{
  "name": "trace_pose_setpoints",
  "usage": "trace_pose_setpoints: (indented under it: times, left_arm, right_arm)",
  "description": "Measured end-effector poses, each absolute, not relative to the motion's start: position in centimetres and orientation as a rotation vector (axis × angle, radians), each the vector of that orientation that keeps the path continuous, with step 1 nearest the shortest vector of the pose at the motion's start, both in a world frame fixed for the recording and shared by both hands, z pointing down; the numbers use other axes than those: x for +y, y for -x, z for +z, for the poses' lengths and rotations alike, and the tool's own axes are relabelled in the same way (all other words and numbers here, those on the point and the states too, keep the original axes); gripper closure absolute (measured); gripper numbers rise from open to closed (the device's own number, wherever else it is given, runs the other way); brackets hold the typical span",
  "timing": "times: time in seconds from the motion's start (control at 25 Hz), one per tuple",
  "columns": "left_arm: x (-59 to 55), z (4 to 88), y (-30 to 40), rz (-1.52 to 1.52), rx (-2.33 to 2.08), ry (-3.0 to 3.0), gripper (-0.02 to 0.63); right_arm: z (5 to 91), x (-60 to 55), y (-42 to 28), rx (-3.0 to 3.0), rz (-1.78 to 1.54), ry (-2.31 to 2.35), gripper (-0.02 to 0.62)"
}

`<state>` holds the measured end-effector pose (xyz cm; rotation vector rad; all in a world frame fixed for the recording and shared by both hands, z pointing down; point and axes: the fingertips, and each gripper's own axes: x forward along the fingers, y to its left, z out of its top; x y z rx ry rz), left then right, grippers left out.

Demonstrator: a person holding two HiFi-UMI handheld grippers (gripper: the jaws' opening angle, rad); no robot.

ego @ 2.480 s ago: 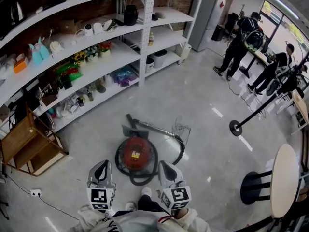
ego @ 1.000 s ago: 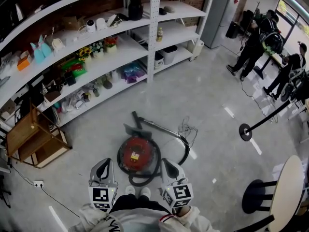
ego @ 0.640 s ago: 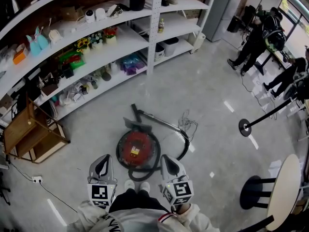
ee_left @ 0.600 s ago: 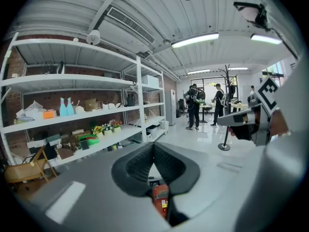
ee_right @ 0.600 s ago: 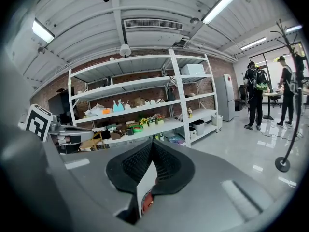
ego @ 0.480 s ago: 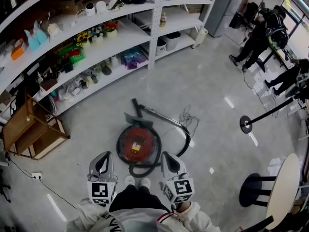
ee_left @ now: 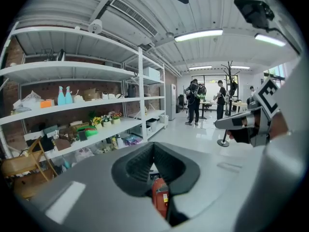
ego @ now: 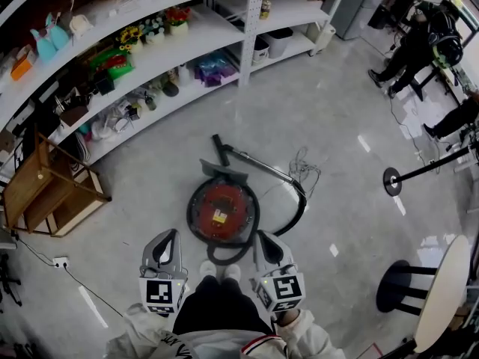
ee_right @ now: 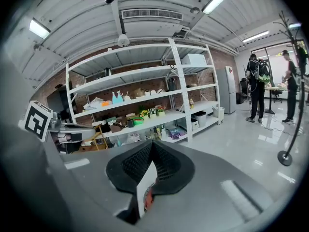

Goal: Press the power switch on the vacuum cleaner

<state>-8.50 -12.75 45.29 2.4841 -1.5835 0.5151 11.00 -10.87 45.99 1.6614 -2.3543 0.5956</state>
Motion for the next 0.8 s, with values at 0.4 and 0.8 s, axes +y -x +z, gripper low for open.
trace_pose_setpoints:
  times: [0.4,0.8]
  left_arm:
    - [-14.2,48.5,7.7,0.523,-1.548,-2.48,0.606]
    - [-15.5,52.0,6.6,0.492,-1.54,-2.435,0.606]
  right_arm:
    - [48.8,-11.4,-10.9,-2.323,0.64,-1.683,0.595]
    - [52.5,-12.0,-10.7,-2.289,0.667,-1.649,0.595]
